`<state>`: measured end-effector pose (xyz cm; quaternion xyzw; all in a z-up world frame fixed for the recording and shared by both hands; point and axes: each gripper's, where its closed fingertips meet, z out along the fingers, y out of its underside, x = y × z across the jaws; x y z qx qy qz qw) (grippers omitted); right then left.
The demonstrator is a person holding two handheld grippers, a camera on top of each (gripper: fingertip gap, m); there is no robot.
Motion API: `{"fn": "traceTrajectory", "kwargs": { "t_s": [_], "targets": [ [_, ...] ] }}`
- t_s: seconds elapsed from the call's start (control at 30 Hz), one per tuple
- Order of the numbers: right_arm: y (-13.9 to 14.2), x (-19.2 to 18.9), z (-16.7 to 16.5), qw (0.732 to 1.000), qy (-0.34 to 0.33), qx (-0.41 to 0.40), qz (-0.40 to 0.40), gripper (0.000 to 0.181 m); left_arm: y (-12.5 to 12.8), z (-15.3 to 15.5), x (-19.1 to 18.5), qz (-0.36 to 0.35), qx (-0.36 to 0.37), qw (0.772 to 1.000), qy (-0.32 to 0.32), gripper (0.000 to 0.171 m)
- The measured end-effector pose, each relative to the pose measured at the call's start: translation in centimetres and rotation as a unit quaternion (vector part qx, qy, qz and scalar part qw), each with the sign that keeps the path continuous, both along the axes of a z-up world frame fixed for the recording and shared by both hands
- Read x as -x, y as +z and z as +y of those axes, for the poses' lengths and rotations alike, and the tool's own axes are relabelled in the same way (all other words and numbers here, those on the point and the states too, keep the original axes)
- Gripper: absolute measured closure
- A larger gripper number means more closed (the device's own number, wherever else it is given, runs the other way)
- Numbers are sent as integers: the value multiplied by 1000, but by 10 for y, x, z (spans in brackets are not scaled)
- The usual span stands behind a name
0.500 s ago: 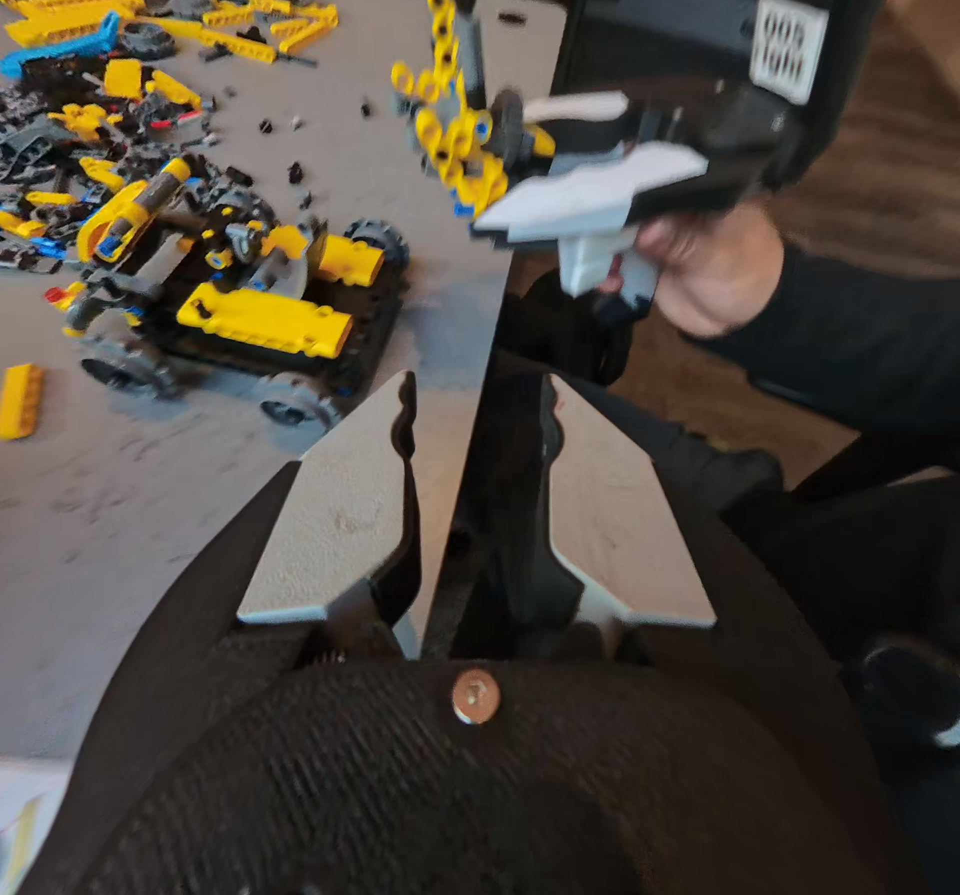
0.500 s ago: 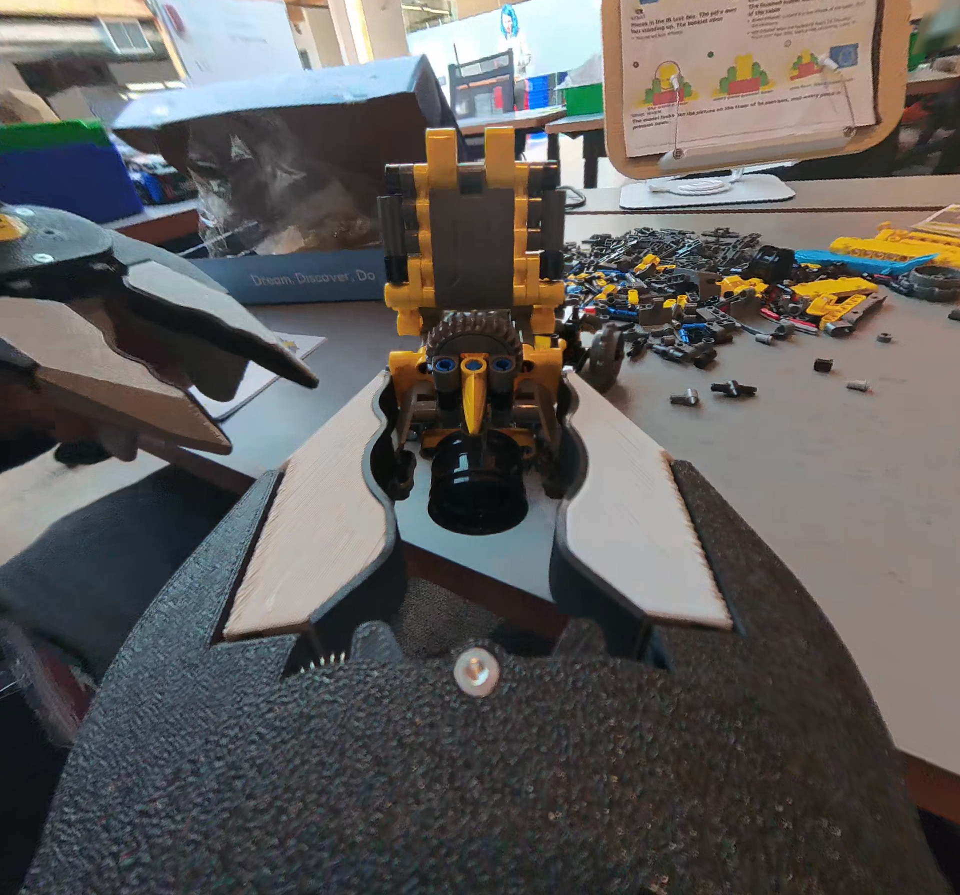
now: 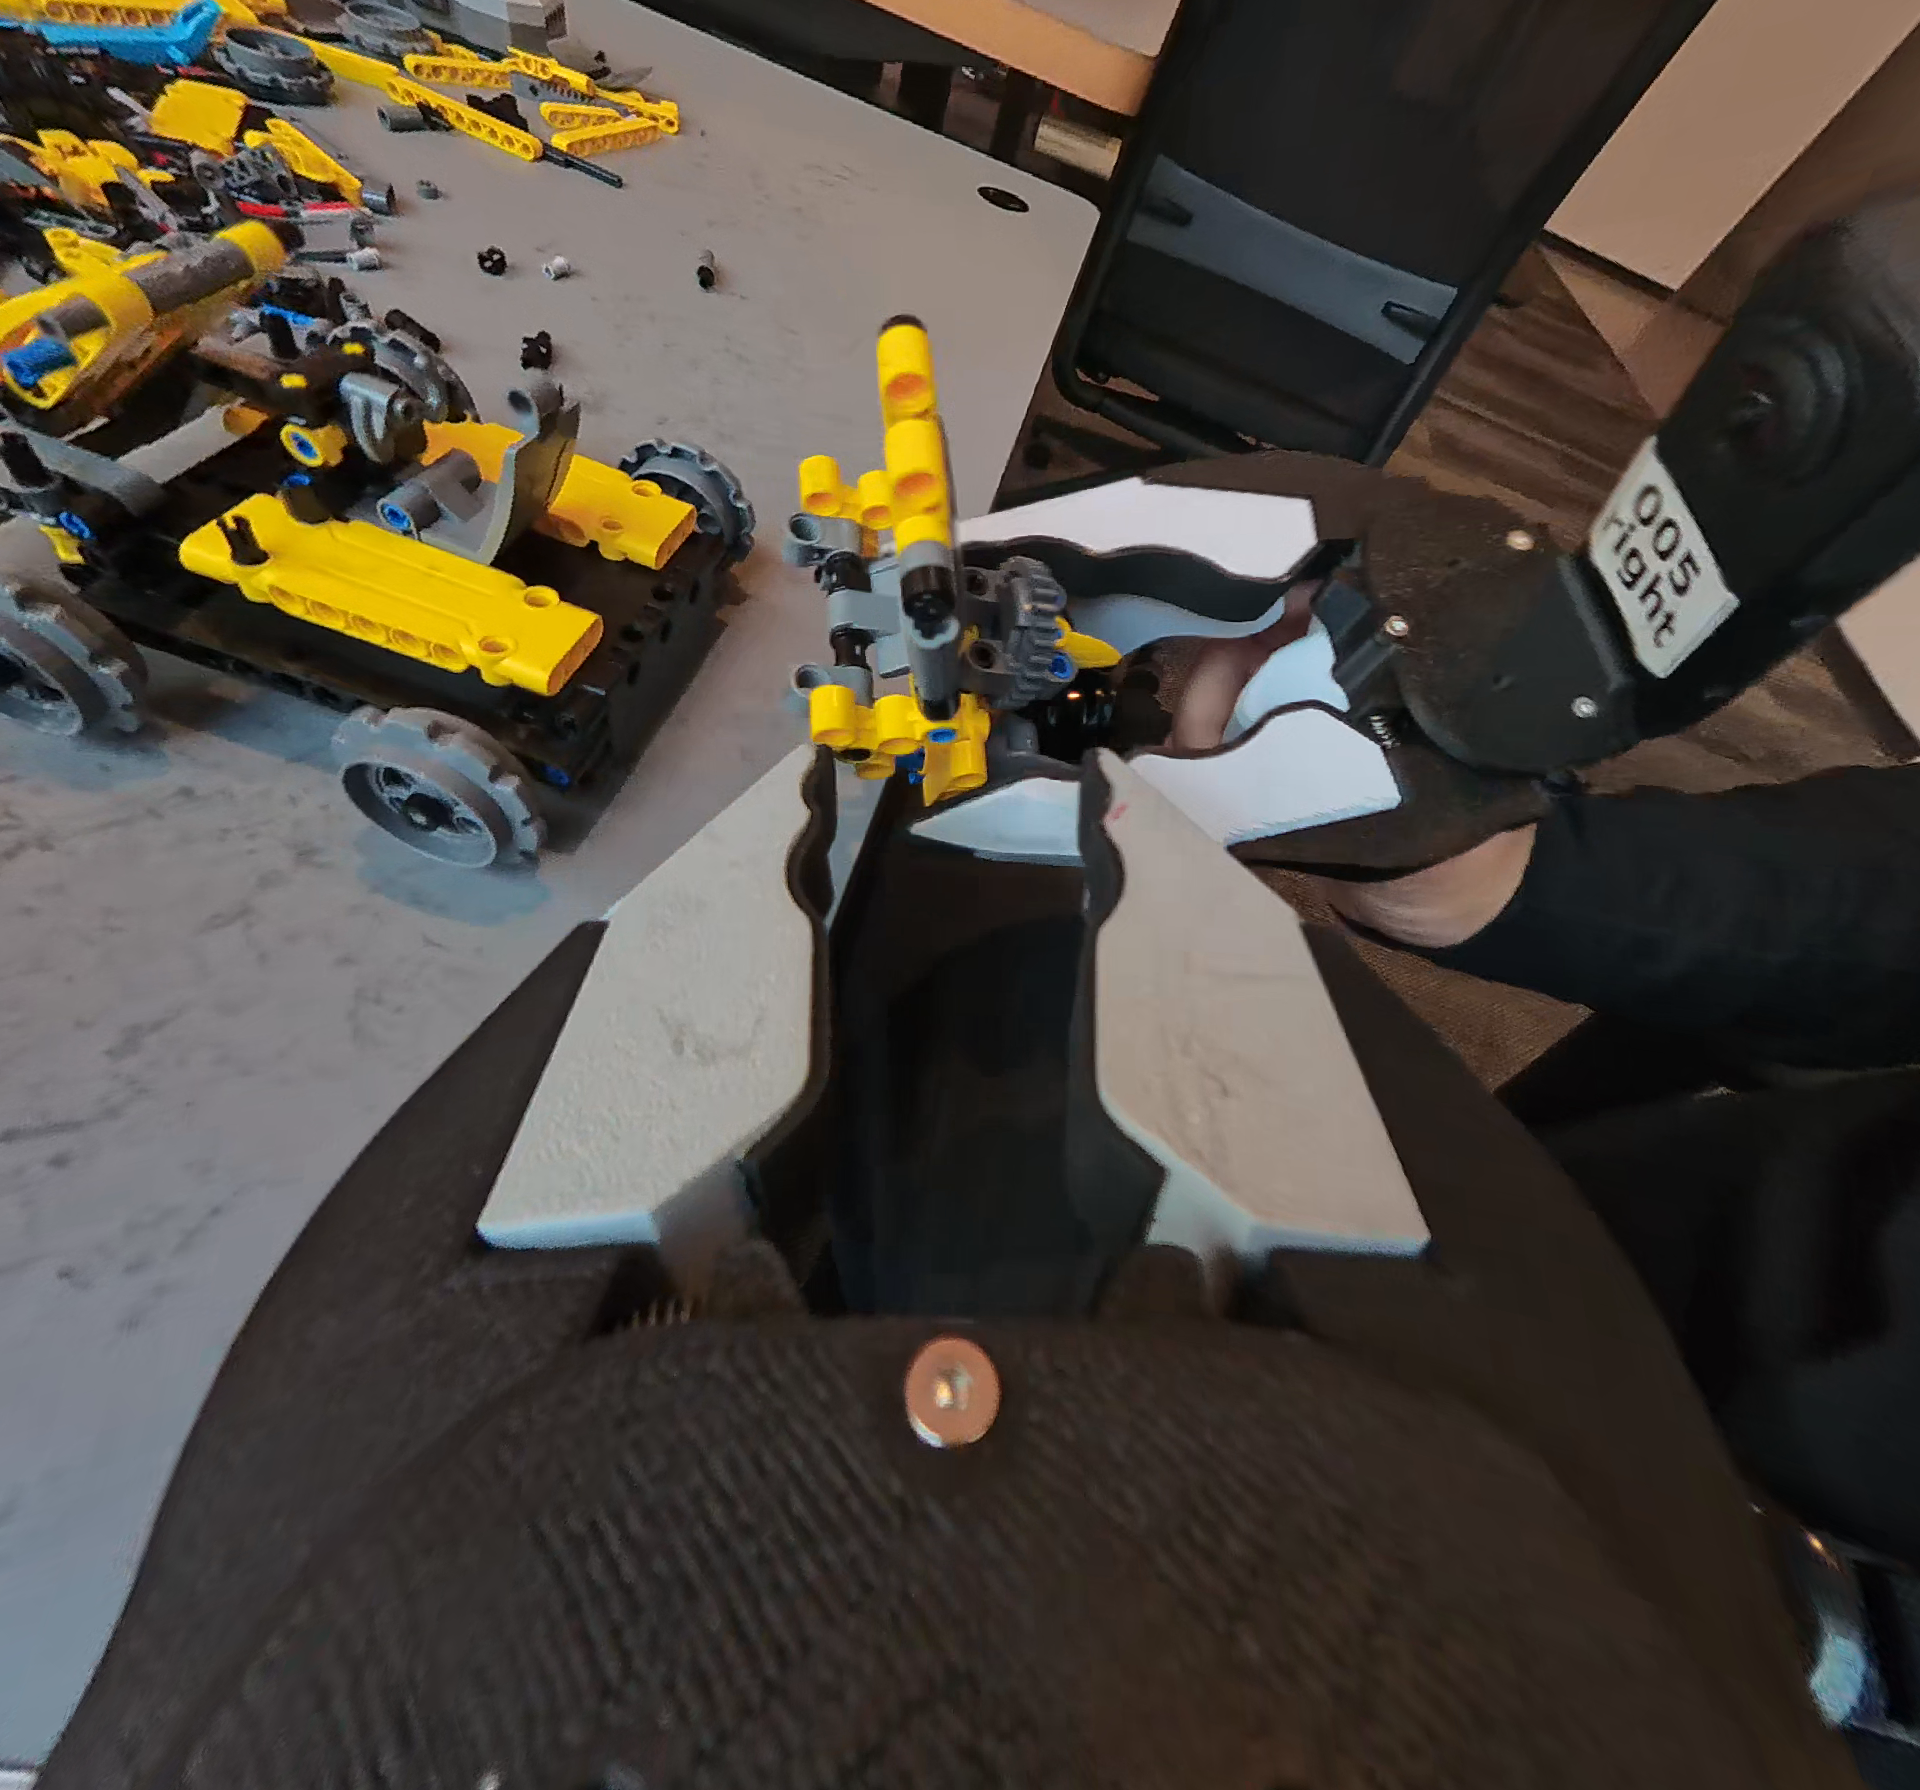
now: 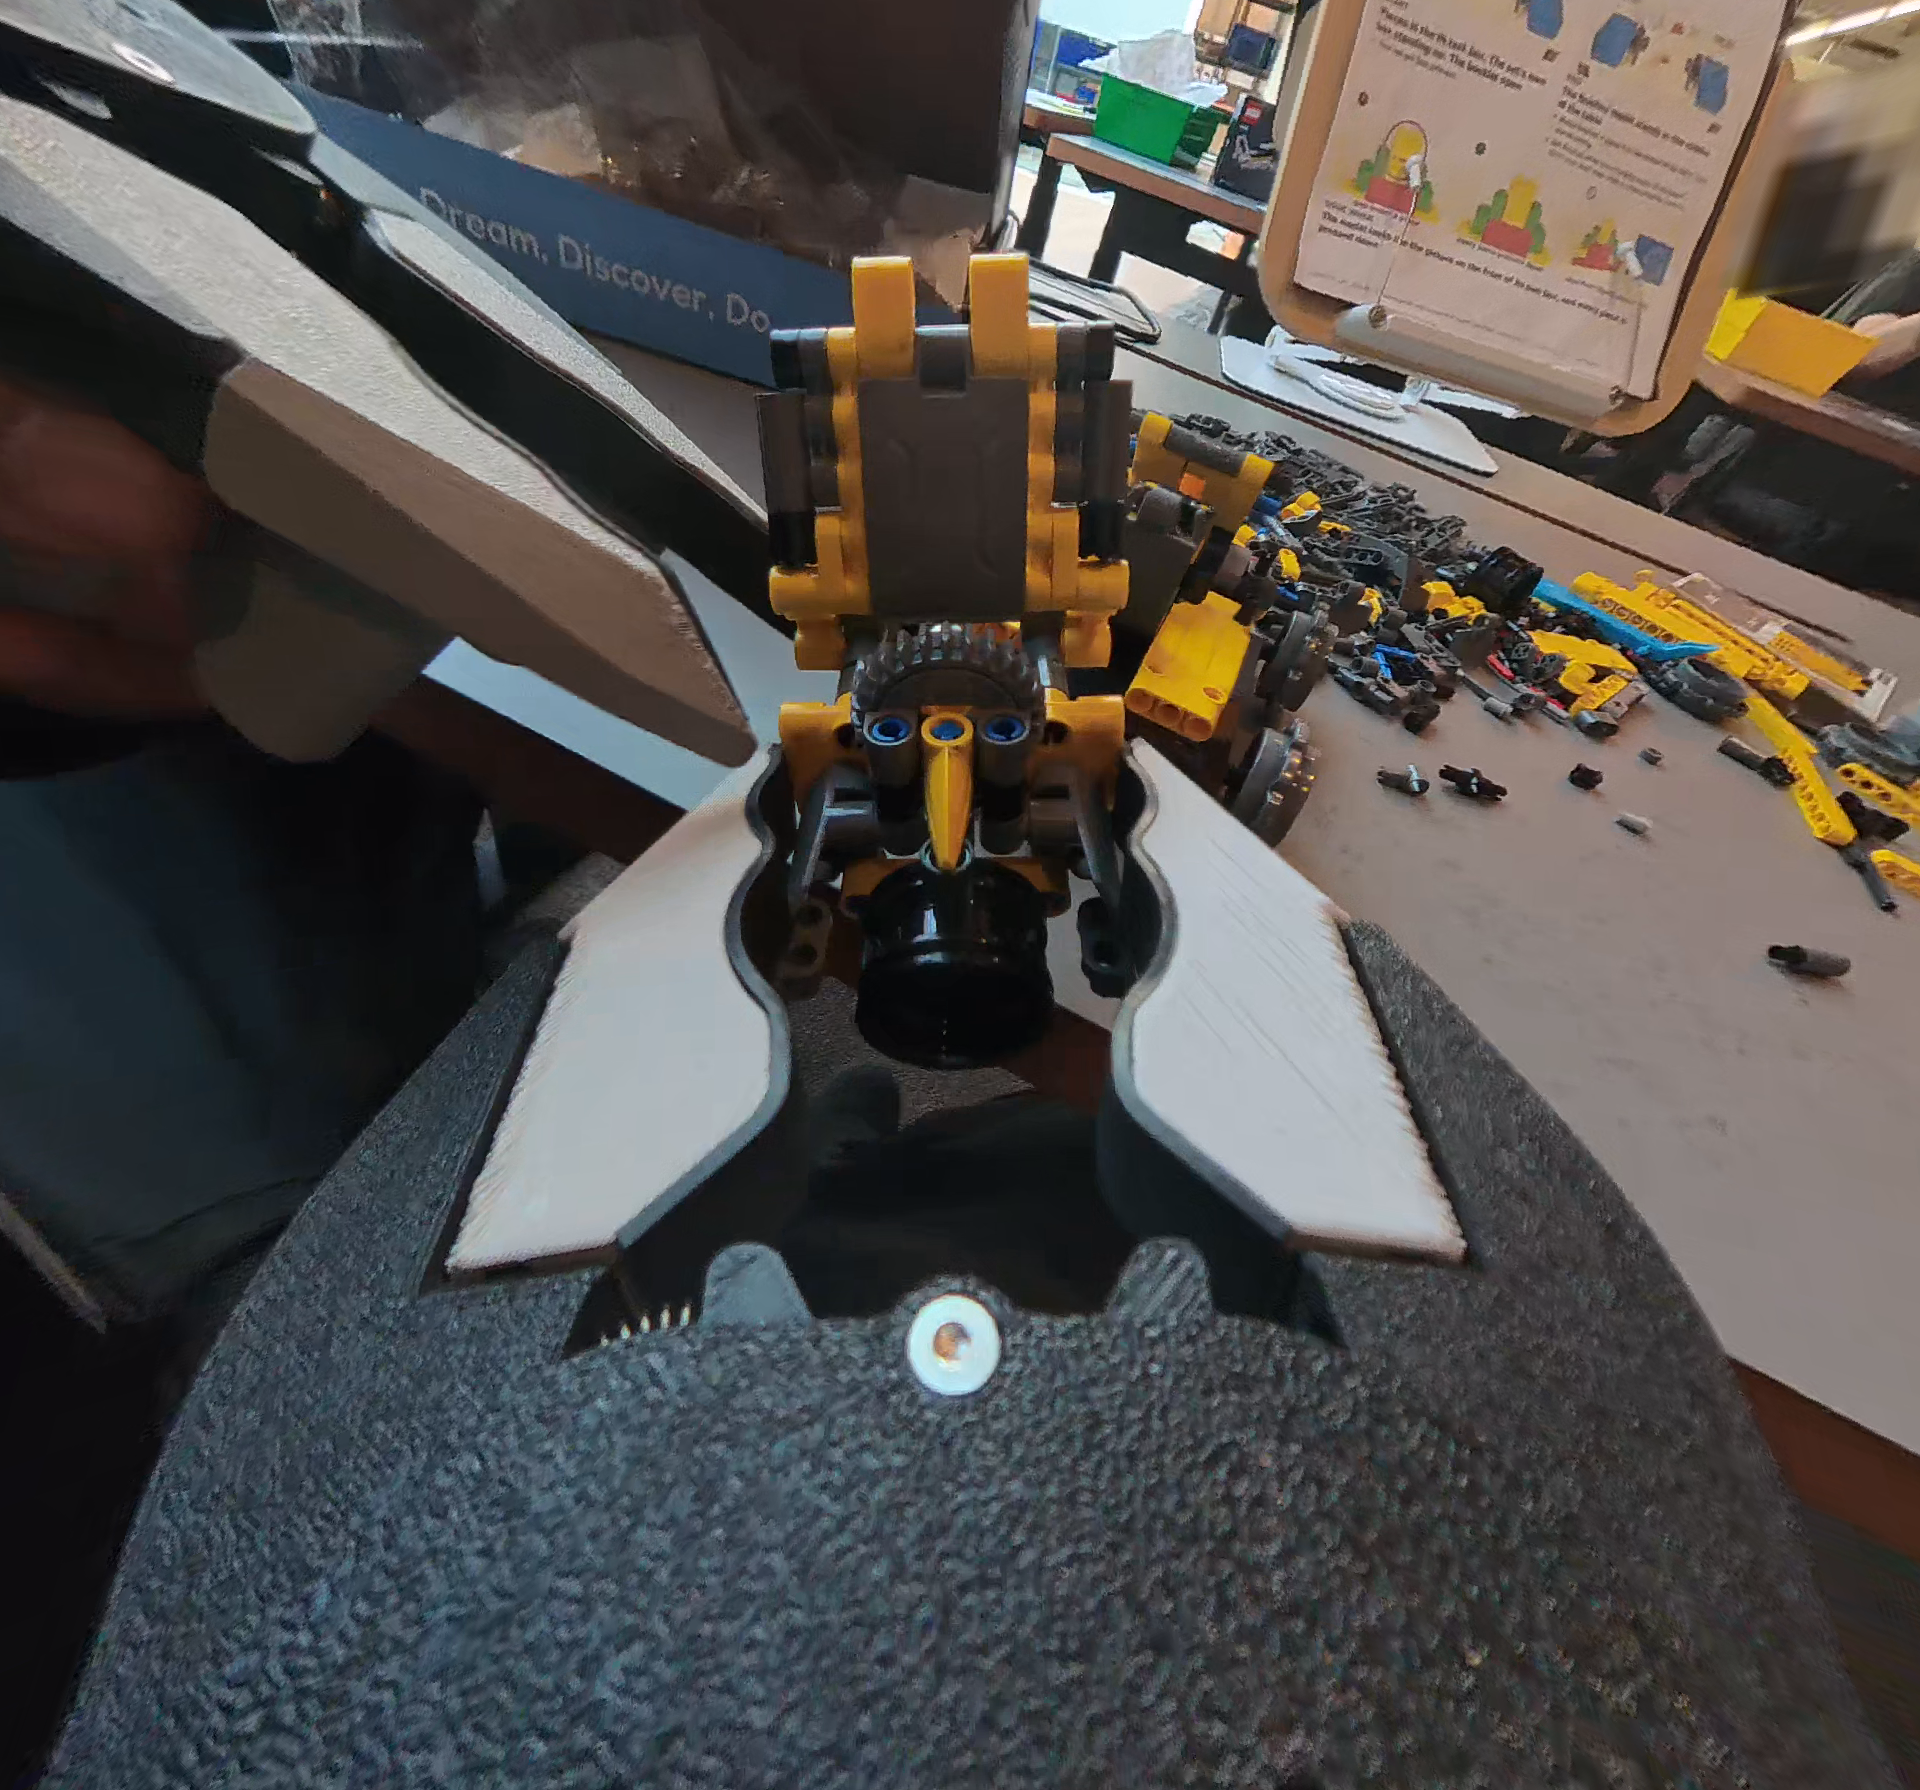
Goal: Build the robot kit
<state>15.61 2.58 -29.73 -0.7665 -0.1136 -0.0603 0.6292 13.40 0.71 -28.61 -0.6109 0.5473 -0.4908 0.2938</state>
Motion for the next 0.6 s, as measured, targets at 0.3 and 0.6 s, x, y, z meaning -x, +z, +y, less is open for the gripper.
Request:
{"fn": "traceTrajectory", "kwargs": {
  "t_s": [0.3, 0.6],
  "targets": [
    [-2, 14, 1, 999, 7, -7, -39, 122, -12, 4, 0, 9, -27, 999, 22, 116],
    [1, 24, 2, 998, 27, -27, -40, 121, -13, 0, 0, 4, -35, 999, -5, 129]
  ]
}}
